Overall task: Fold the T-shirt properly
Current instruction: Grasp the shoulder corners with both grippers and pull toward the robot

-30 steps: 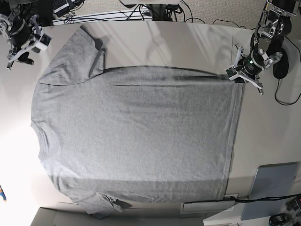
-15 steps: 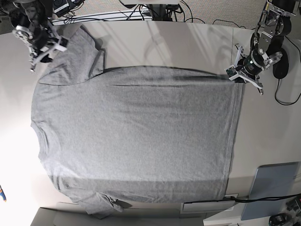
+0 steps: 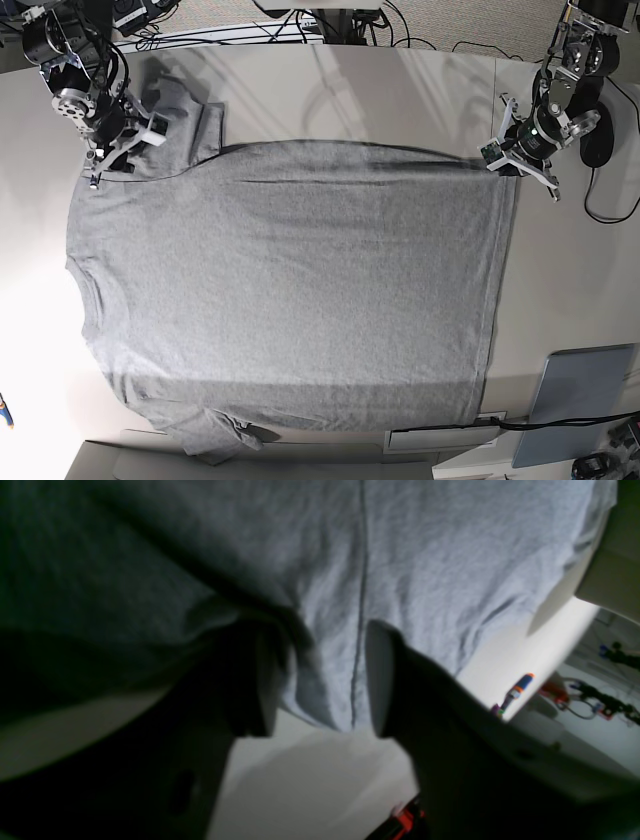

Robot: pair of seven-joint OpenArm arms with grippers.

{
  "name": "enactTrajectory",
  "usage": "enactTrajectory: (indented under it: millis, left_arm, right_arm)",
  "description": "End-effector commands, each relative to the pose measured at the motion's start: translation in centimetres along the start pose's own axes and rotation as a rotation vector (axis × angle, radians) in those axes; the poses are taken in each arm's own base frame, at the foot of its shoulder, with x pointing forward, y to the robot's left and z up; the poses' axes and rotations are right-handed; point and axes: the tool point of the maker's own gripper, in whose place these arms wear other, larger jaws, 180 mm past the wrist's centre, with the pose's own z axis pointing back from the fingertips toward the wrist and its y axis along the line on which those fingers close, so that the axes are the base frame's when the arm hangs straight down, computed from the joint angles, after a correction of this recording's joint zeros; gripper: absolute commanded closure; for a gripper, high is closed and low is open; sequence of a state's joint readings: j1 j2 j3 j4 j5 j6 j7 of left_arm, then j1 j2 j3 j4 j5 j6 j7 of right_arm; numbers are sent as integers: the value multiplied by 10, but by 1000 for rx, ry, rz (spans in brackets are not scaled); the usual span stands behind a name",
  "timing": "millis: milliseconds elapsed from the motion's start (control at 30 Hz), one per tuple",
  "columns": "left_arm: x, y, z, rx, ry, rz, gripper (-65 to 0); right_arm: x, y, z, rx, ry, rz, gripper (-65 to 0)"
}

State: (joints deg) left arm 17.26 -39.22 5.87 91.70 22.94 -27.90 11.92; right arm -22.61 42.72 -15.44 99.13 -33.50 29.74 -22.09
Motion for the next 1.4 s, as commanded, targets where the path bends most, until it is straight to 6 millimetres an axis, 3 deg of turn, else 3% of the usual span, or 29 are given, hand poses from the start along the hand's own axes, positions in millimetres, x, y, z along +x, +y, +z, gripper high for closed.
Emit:
enactTrajectory:
  millis: [0, 200, 367, 533, 967, 1200, 1367]
  left_arm:
    - [-24, -18, 2, -74, 98, -30, 0]
    - [-21, -19, 2, -75, 81, -7, 0]
    - [-19, -6, 2, 7, 60, 107, 0]
    - [-26, -15, 15, -5, 97, 80, 0]
    - [-26, -90, 57, -148, 94, 37, 0]
    - [-25, -121, 77, -181, 96, 57, 0]
    - [-21, -139, 91, -219, 94, 39, 0]
  right_arm:
    - [-3, 14, -1, 62, 4, 12, -246]
    - [-6, 9, -1, 37, 20, -10, 0]
    - [-23, -19, 10, -98, 155, -141, 0]
    - [-16, -20, 30, -101, 146, -106, 0]
    - [-26, 21, 78, -47, 203, -101, 0]
    - [-14, 48, 102, 1, 178, -97, 0]
    - [-18, 67, 114, 11, 197, -71, 0]
